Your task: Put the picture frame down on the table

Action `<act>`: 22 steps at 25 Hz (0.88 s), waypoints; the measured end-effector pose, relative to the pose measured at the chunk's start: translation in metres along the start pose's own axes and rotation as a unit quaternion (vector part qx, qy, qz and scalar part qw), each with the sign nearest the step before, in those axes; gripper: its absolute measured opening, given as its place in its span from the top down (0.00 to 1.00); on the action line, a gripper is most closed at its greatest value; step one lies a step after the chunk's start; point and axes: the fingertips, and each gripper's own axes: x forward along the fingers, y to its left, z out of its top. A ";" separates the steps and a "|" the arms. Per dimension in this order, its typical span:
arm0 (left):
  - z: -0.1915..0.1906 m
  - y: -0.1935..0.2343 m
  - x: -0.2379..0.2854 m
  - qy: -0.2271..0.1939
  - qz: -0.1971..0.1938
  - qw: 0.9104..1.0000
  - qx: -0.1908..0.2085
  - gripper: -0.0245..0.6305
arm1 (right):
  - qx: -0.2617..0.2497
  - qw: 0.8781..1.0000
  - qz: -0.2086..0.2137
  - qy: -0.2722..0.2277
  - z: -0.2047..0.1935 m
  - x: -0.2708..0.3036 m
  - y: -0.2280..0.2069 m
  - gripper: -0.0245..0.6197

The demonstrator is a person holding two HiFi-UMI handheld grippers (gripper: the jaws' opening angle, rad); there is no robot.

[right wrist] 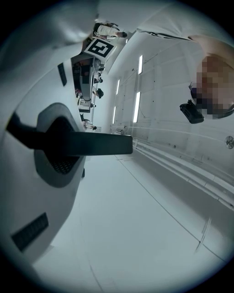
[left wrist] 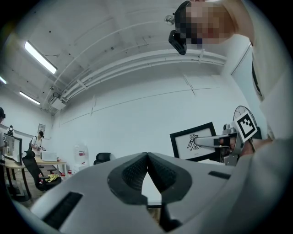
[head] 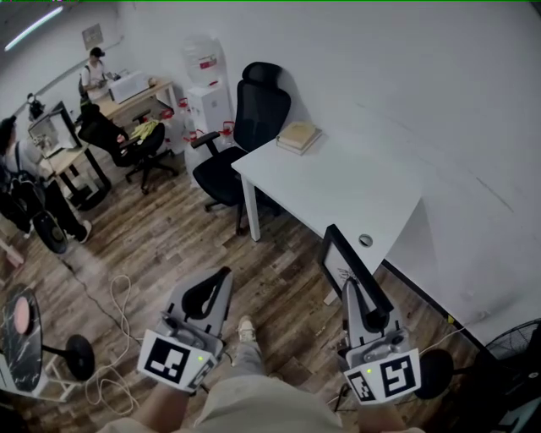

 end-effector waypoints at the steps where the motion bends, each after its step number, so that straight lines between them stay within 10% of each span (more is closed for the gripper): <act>1: -0.002 0.005 0.002 0.002 0.000 1.000 0.001 0.93 | 0.000 1.000 0.001 0.003 -0.002 0.006 0.001 0.91; 22: -0.066 0.199 0.135 0.055 -0.024 0.998 -0.015 0.93 | 0.016 0.997 0.009 0.075 -0.061 0.255 -0.012 0.91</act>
